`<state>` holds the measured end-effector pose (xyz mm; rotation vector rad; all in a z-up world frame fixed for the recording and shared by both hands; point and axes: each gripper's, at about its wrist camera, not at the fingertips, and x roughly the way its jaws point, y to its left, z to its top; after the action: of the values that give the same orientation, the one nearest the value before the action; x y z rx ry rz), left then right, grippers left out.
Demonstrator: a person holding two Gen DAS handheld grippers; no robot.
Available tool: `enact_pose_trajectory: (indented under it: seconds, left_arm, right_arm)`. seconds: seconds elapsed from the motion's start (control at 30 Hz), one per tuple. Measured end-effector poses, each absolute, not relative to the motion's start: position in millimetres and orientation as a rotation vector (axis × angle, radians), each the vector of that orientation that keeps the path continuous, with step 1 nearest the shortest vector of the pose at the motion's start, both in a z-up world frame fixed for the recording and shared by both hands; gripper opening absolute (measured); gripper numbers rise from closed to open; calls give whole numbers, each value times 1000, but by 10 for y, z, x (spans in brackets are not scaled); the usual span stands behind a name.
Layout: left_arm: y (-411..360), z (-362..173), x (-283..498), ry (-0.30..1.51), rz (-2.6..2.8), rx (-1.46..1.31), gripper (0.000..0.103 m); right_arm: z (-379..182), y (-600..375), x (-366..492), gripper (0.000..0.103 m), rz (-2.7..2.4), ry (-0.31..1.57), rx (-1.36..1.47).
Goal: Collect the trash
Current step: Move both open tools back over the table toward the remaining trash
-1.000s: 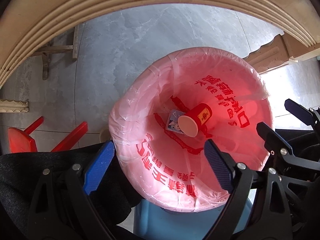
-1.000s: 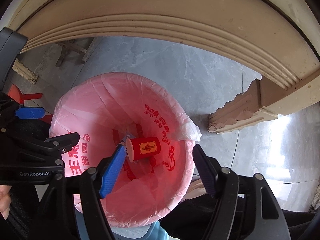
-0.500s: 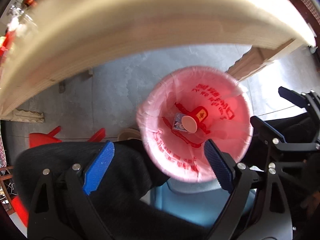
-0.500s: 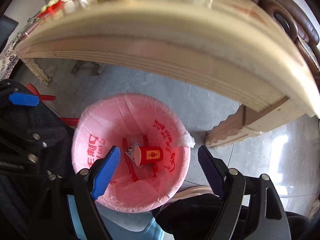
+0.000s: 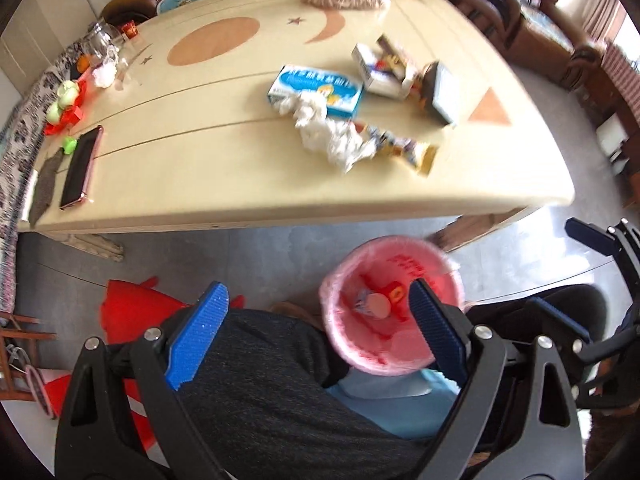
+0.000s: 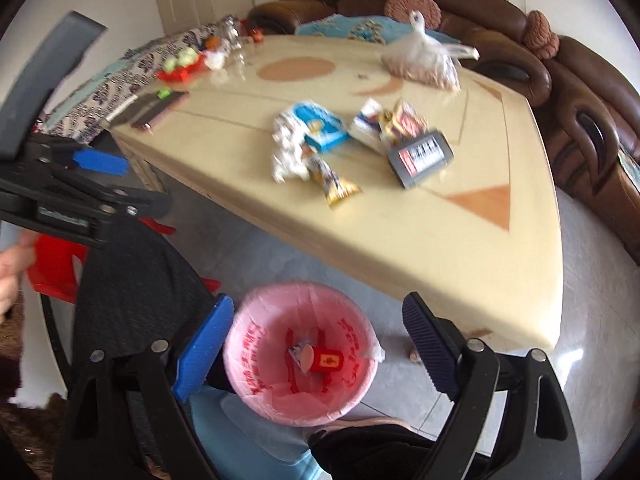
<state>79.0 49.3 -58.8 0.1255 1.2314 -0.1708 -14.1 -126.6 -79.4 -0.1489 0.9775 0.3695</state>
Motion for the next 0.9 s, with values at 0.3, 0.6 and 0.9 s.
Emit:
enact_pose_trajectory:
  seconds: [0.3, 0.6, 0.9]
  left_arm:
    - [456, -170, 917, 1185, -185, 130, 89]
    - [439, 56, 1170, 1175, -159, 188, 89]
    - [401, 20, 1522, 1220, -169, 148, 89]
  right_arm:
    - [-192, -1173, 65, 89, 463, 928, -140]
    - [-60, -1235, 308, 89, 482, 928, -125]
    - [-34, -1299, 513, 89, 469, 928, -152]
